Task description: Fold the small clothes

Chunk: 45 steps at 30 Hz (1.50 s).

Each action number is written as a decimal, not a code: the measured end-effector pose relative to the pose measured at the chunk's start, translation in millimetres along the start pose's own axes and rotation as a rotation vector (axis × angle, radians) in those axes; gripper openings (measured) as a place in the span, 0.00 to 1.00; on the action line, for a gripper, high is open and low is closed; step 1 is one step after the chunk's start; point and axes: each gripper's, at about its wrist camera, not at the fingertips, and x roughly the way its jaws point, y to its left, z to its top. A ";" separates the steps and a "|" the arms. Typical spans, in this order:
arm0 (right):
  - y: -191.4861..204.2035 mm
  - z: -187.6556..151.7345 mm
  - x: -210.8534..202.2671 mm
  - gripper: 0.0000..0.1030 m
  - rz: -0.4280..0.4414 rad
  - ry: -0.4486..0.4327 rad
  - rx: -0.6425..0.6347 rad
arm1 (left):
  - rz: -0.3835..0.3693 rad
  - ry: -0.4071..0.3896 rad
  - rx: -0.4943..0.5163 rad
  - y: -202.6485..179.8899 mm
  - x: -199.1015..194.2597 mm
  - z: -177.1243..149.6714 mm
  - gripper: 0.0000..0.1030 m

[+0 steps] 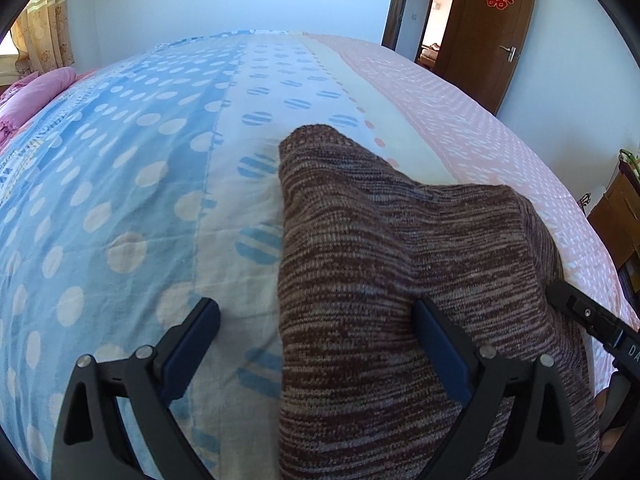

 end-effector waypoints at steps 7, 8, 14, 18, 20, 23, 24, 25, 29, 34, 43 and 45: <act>-1.8 2.9 3.3 0.61 0.032 0.004 0.018 | -0.006 -0.001 -0.002 0.4 0.2 -0.3 0.97; -3.1 3.7 3.1 0.61 0.040 0.003 0.024 | -0.013 0.000 -0.006 1.0 0.4 -0.1 0.97; -15.2 7.4 1.4 0.61 0.113 0.004 0.091 | -0.077 -0.001 -0.031 8.0 1.0 -0.1 0.97; -12.9 8.2 5.3 0.61 0.122 0.018 0.079 | -0.082 0.004 -0.018 5.5 1.9 0.1 0.98; -5.3 8.7 9.8 0.61 0.149 0.033 0.048 | -0.089 0.005 -0.021 6.3 2.1 -0.1 0.98; 8.9 7.9 19.8 0.61 0.162 0.071 -0.015 | -0.091 0.007 -0.018 5.6 2.6 0.3 0.98; 12.3 8.5 21.8 0.61 0.152 0.074 -0.033 | -0.091 0.007 -0.016 5.5 2.4 0.0 0.98; 13.9 8.5 22.2 0.61 0.149 0.074 -0.038 | -0.093 0.008 -0.014 5.4 2.6 -0.1 0.98; 8.1 8.9 23.5 0.61 0.167 0.071 0.001 | -0.090 0.008 -0.013 5.6 3.5 0.6 0.98; 12.7 8.0 26.3 0.61 0.145 0.072 -0.020 | -0.080 0.008 -0.009 4.5 4.7 0.6 0.98; 21.6 12.3 36.2 0.65 0.110 0.075 -0.050 | -0.053 0.007 0.003 0.9 3.3 -1.0 0.98; 23.8 13.0 37.4 0.65 0.100 0.076 -0.064 | -0.049 0.006 0.005 0.5 3.4 -1.0 0.98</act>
